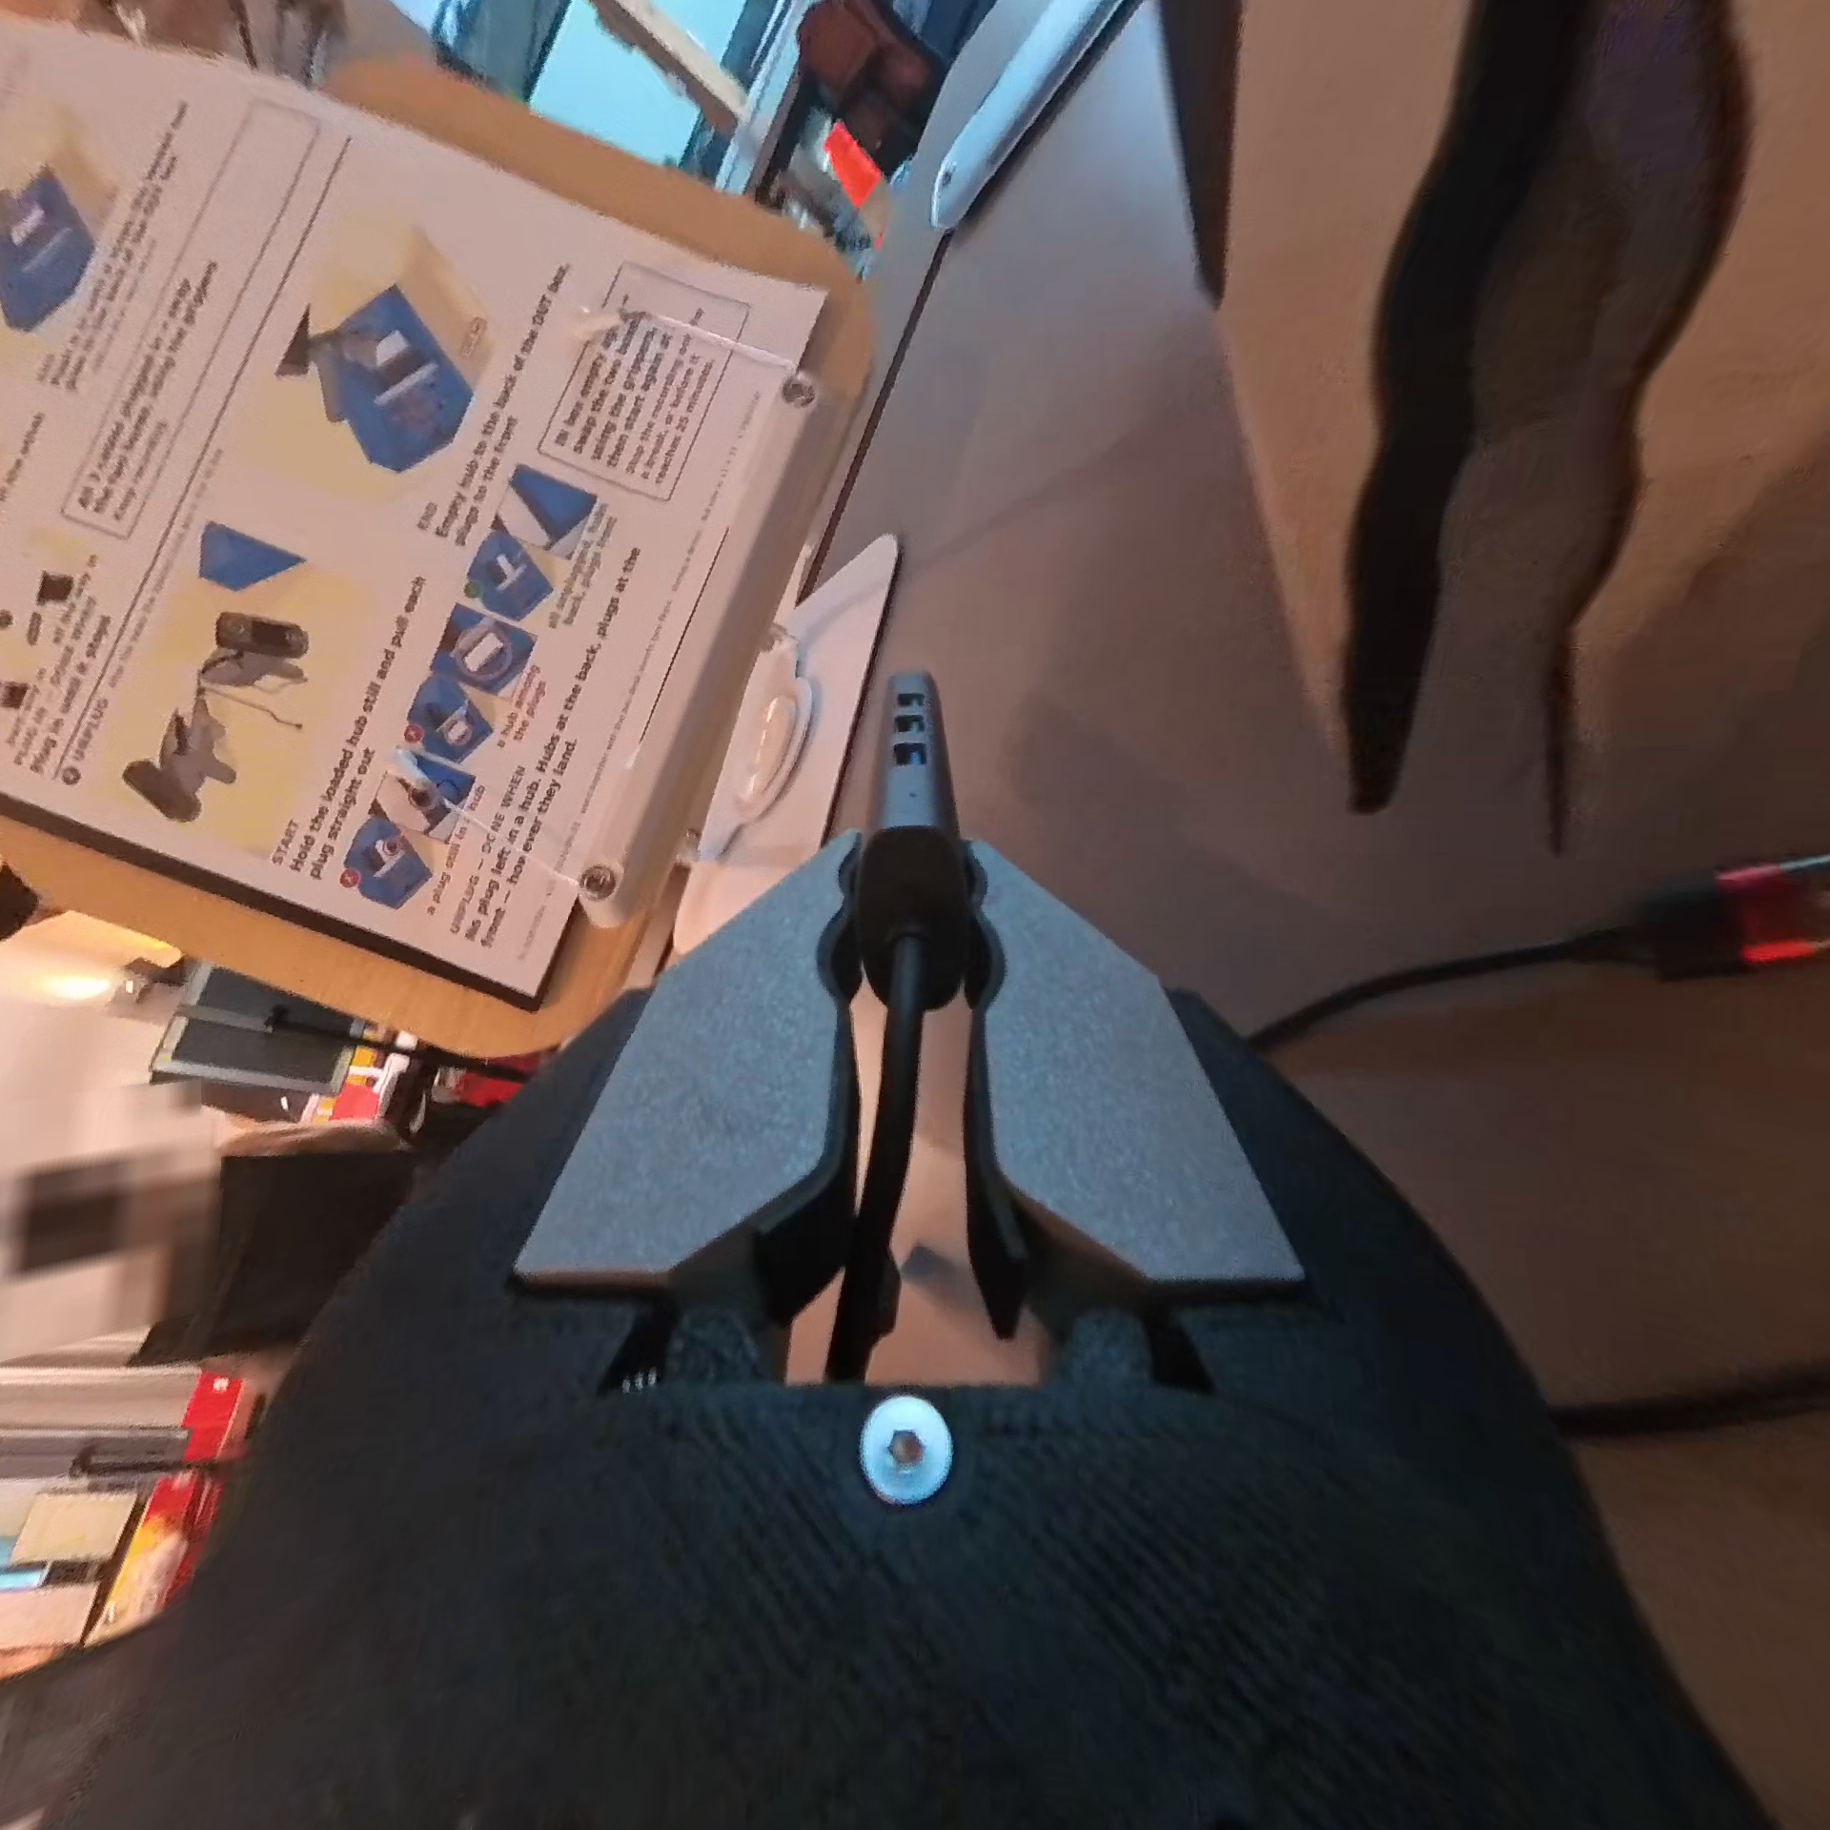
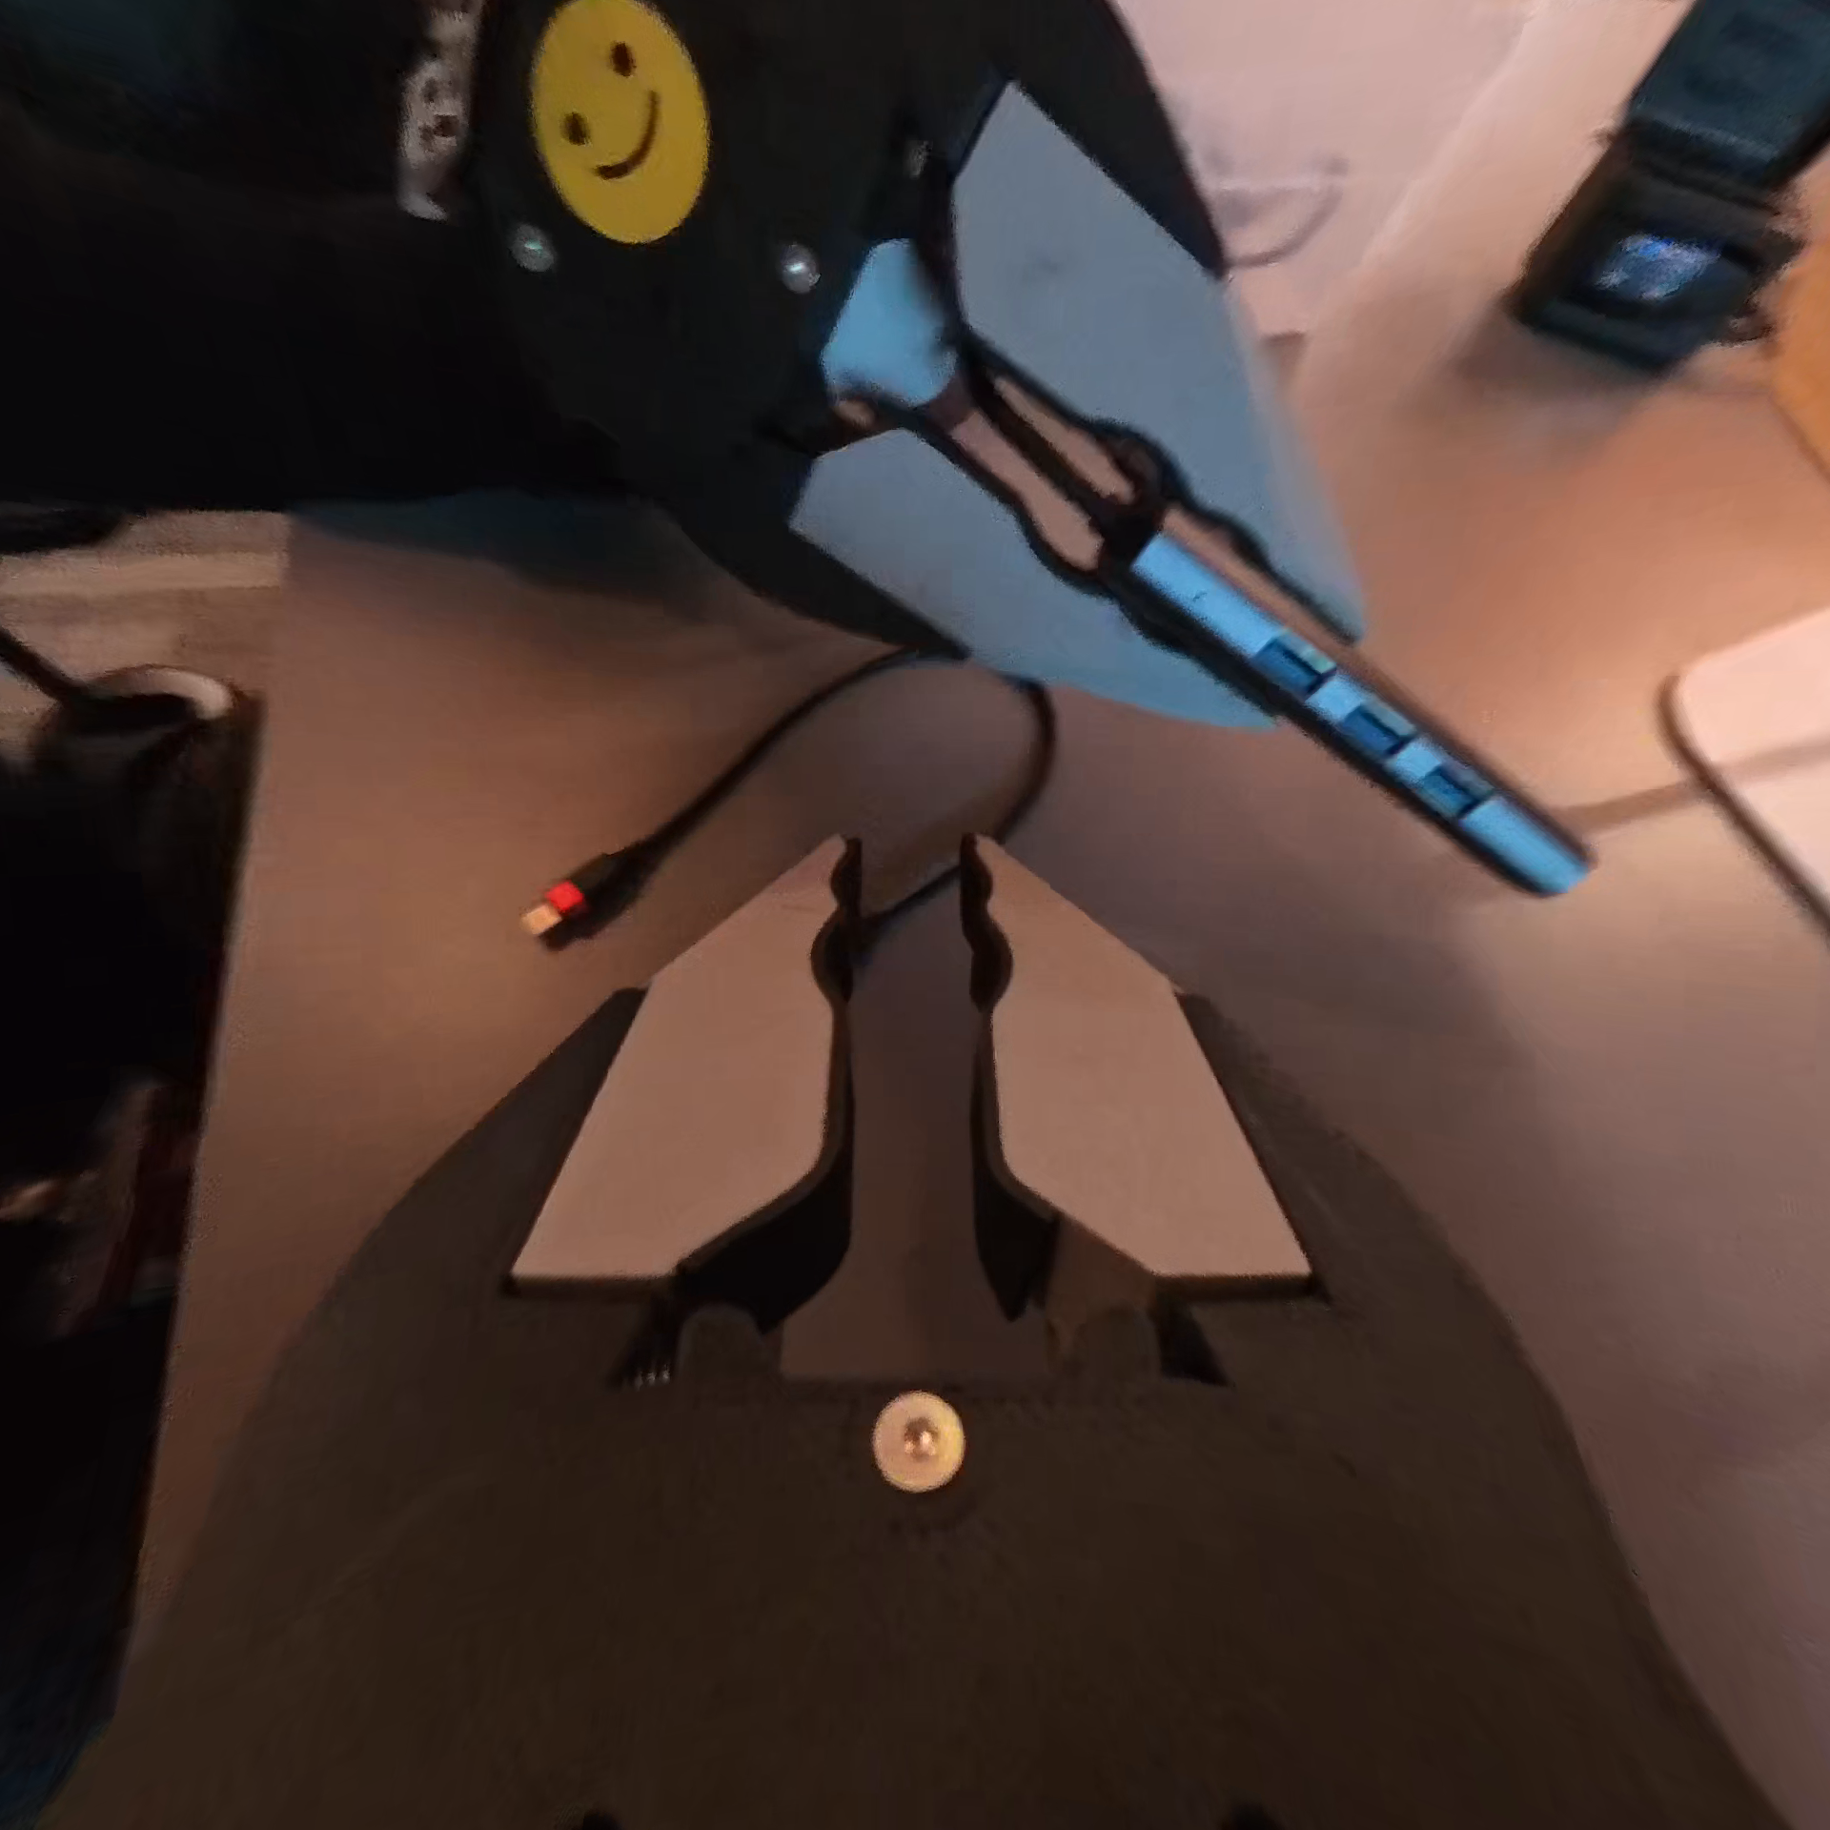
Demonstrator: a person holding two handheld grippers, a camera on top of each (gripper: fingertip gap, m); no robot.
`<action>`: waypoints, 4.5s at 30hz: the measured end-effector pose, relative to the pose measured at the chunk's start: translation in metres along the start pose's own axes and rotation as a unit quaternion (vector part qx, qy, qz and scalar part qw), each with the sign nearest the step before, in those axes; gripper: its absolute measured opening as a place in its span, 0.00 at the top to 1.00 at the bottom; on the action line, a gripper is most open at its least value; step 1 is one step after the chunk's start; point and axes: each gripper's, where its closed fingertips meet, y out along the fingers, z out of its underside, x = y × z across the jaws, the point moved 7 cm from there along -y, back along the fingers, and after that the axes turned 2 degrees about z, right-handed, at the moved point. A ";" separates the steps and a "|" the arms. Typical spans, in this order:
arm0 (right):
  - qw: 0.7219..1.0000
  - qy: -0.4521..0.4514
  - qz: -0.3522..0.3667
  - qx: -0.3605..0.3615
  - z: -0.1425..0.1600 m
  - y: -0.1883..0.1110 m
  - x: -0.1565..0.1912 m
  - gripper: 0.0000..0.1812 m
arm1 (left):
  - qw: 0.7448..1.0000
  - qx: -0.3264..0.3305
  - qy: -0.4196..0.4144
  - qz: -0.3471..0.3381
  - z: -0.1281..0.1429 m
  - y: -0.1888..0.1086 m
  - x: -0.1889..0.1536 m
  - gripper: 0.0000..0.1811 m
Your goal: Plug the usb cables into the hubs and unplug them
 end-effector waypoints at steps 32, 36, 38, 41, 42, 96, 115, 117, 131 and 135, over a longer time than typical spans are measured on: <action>0.989 0.036 0.132 -0.051 0.008 -0.041 -0.043 0.92 | 0.976 -0.194 -0.032 0.097 -0.032 -0.034 -0.014 0.92; 0.990 0.036 0.126 -0.058 0.007 -0.042 -0.042 0.92 | 0.974 -0.198 -0.040 0.100 -0.032 -0.034 -0.013 0.92; 0.991 0.033 0.113 -0.070 0.004 -0.042 -0.038 0.93 | 0.974 -0.201 -0.038 0.096 -0.033 -0.034 -0.013 0.92; 0.991 0.021 0.118 -0.060 0.005 -0.041 -0.037 0.93 | 0.975 -0.200 -0.021 0.090 -0.032 -0.034 -0.015 0.92; 0.991 0.019 0.118 -0.057 0.006 -0.040 -0.037 0.93 | 0.975 -0.197 -0.026 0.096 -0.032 -0.033 -0.015 0.92; 0.993 0.074 0.026 0.088 0.010 -0.025 -0.005 0.90 | 0.994 -0.076 0.052 -0.052 -0.003 -0.014 0.005 0.92; 0.976 0.103 0.057 0.181 0.033 0.004 -0.003 0.93 | 0.994 -0.068 0.063 -0.050 -0.003 -0.013 0.003 0.92; 0.975 0.105 0.054 0.189 0.036 -0.001 -0.005 0.93 | 0.994 -0.067 0.064 -0.055 -0.003 -0.013 0.004 0.92; 0.857 0.070 0.195 0.472 -0.006 -0.187 -0.019 0.94 | 0.992 -0.072 0.071 -0.072 -0.012 -0.019 0.007 0.92; 0.858 0.050 0.140 0.491 -0.050 -0.146 -0.018 0.99 | 0.993 -0.056 0.043 -0.093 -0.006 -0.020 0.018 0.92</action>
